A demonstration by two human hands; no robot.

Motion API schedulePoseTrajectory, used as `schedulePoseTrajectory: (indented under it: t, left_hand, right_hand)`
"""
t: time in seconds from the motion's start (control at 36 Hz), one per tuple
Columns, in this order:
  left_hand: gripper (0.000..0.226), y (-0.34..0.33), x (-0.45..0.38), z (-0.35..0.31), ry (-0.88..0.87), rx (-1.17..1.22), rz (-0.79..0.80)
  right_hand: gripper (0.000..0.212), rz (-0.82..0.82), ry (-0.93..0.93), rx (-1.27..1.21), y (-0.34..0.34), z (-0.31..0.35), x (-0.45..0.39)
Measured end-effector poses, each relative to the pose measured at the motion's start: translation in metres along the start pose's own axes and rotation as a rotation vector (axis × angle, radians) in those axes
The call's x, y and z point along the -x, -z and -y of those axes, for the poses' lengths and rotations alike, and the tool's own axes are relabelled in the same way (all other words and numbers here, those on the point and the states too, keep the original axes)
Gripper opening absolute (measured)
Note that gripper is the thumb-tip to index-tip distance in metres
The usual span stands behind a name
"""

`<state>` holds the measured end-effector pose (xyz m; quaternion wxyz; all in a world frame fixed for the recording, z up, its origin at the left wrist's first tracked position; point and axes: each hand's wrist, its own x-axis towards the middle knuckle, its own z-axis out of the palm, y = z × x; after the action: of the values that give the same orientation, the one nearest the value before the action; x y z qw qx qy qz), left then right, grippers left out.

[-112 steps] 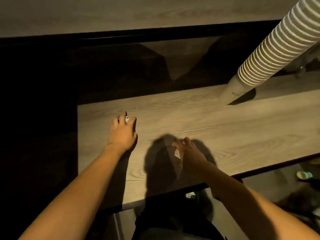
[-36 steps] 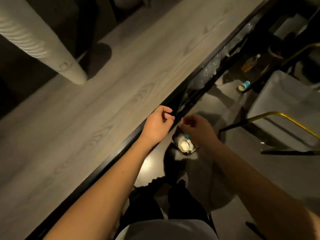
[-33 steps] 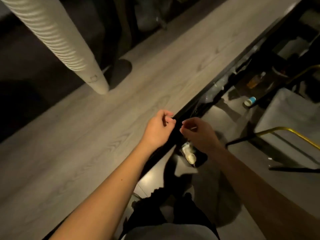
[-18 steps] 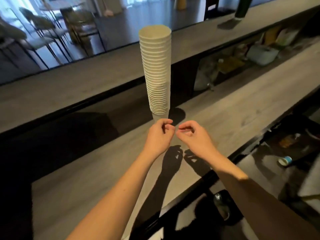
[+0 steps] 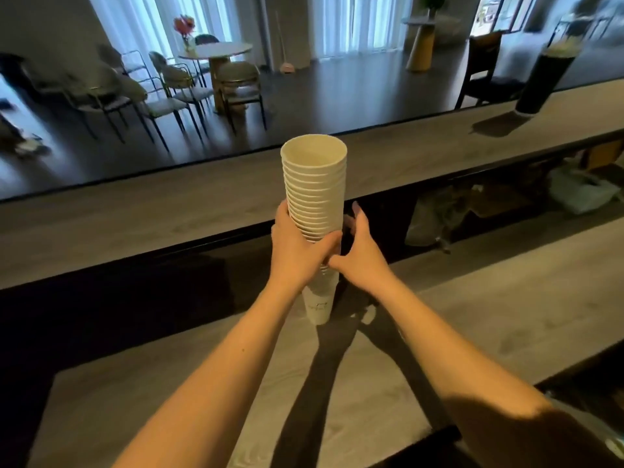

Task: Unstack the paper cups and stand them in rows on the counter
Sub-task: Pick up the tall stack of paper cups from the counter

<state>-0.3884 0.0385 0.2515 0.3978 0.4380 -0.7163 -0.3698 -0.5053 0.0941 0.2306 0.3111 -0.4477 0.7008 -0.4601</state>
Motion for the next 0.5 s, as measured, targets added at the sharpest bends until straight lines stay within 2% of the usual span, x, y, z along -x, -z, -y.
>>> schedulePoseTrajectory:
  t: [0.06, 0.14, 0.19, 0.39, 0.5]
  left_hand:
    - [0.098, -0.003, -0.002, 0.000, 0.031, 0.032, 0.000]
    - [0.099, -0.002, -0.003, -0.001, 0.057, 0.030, -0.039]
    - [0.099, 0.002, -0.003, -0.006, 0.068, 0.013, -0.066]
    - [0.093, 0.012, -0.001, -0.036, -0.007, 0.036, -0.219]
    - [0.091, 0.035, -0.013, -0.068, -0.073, 0.106, -0.268]
  right_hand:
    - [0.112, 0.051, 0.011, -0.027, -0.004, 0.000, -0.016]
    - [0.099, 0.040, -0.006, -0.017, -0.012, -0.010, -0.027]
    - [0.098, 0.044, -0.028, -0.014, -0.013, -0.014, -0.030]
    - [0.116, 0.104, -0.075, -0.035, -0.013, -0.013, -0.030]
    - [0.127, 0.147, -0.084, 0.039, -0.008, 0.006, -0.032]
